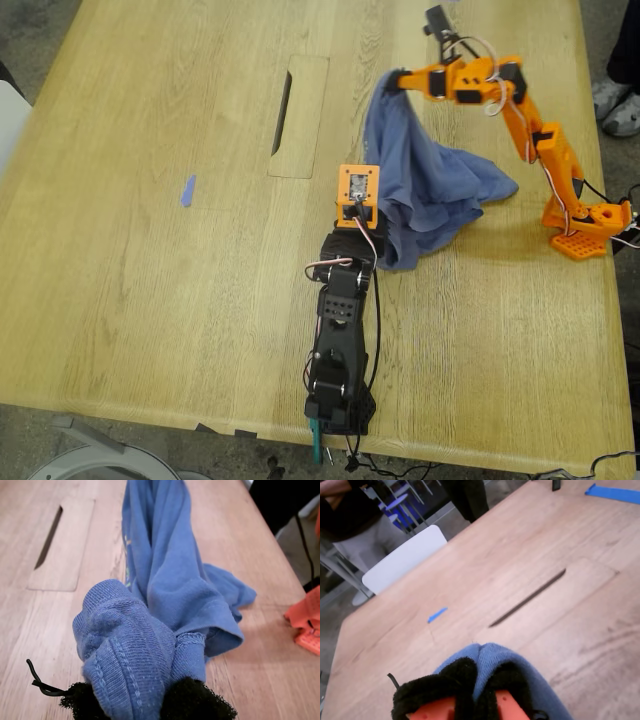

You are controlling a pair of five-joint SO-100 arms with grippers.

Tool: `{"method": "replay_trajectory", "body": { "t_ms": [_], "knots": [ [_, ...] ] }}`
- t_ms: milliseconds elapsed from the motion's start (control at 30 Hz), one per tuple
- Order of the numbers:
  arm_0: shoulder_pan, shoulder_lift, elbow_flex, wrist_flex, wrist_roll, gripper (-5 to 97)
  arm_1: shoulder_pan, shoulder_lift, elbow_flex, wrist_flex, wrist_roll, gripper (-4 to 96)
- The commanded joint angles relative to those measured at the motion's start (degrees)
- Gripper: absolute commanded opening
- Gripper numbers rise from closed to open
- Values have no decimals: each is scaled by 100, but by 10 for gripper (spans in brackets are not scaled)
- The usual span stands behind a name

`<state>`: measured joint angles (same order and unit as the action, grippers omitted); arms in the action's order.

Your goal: Fold a T-shirt

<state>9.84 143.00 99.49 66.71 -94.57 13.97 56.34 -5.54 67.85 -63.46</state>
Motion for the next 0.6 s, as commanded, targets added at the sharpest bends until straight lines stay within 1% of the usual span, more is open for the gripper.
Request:
{"method": "replay_trajectory", "body": {
  "t_ms": [0, 200, 333, 567],
  "knots": [
    [-176, 475, -35, -510, 53, -3, 105, -229, -202, -694, -26, -2],
    [-422, 844, 308, -650, 53, -3, 413, -932, -202, -1450, -114, -2],
    [-703, 896, 589, -1230, 88, -3, 519, -1433, -202, -2127, -114, -2],
    [-1371, 1327, 1740, -1793, 132, -3, 870, -2118, -202, -2812, -123, -2]
  ]
}}
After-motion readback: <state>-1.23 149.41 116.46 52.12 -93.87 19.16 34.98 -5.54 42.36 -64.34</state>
